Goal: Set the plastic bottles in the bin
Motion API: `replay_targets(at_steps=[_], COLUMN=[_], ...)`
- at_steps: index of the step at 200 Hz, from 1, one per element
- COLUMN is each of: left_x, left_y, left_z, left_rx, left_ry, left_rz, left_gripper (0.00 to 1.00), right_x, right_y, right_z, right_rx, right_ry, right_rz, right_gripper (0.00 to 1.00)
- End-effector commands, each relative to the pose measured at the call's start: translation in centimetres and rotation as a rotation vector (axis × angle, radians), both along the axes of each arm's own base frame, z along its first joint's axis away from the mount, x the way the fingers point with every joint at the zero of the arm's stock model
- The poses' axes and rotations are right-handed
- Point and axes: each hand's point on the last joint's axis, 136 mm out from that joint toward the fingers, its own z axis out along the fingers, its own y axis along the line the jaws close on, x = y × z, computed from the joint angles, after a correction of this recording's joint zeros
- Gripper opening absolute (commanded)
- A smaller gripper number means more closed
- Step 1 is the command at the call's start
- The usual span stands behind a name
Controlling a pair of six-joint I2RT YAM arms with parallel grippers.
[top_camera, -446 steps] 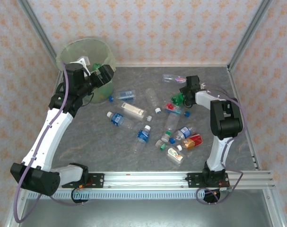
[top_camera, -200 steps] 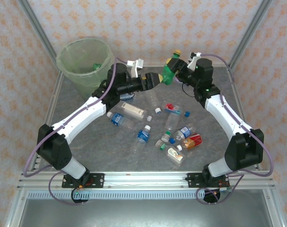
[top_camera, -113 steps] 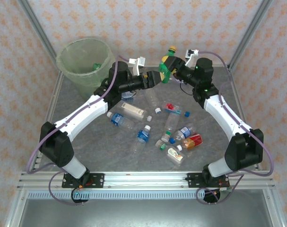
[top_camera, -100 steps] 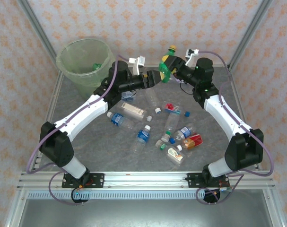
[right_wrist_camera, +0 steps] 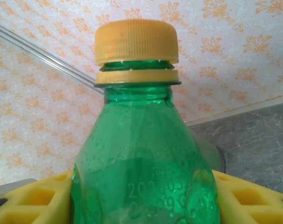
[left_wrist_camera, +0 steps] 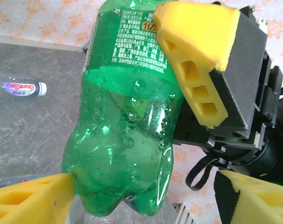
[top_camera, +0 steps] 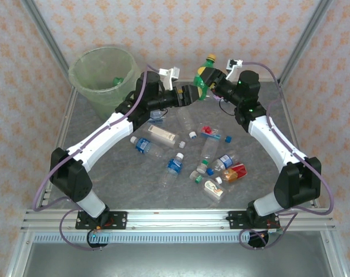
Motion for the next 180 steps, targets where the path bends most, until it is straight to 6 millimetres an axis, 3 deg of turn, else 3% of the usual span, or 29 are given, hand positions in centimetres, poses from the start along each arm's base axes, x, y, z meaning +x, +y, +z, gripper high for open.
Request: replay_targets(at_steps=[1, 52, 95, 124, 143, 163, 180], left_x=[1.3, 1.8, -0.2, -0.7, -1.0, -1.5, -1.7], left_y=[1.3, 1.1, -1.1, -1.9, -2.4, -3.1, -3.2], left_z=[-0.1, 0.4, 2.9, 2.8, 2.7, 2.6, 2.5], left_rx=[0.061, 0.044, -0.110, -0.121, -0.125, -0.124, -0.122], left_ry=[-0.026, -0.028, -0.070, -0.070, -0.066, -0.066, -0.066], left_rz=[0.093, 0.099, -0.053, -0.089, -0.109, -0.133, -0.137], left_gripper=[0.82, 0.84, 0.81, 0.78, 0.71, 0.70, 0.61], right_x=[-3.1, -4.1, -5.1, -5.5, -5.6, -5.6, -5.5], right_y=[1.8, 1.9, 2.2, 2.3, 2.2, 2.2, 2.1], right_z=[4.0, 4.2, 4.3, 4.6, 4.7, 4.6, 4.5], right_rx=[0.034, 0.033, 0.034, 0.037, 0.037, 0.040, 0.041], right_ry=[-0.097, -0.114, -0.120, -0.125, -0.123, -0.120, -0.117], right_rz=[0.119, 0.148, 0.190, 0.203, 0.201, 0.199, 0.198], right_gripper=[0.59, 0.58, 0.59, 0.59, 0.59, 0.59, 0.60])
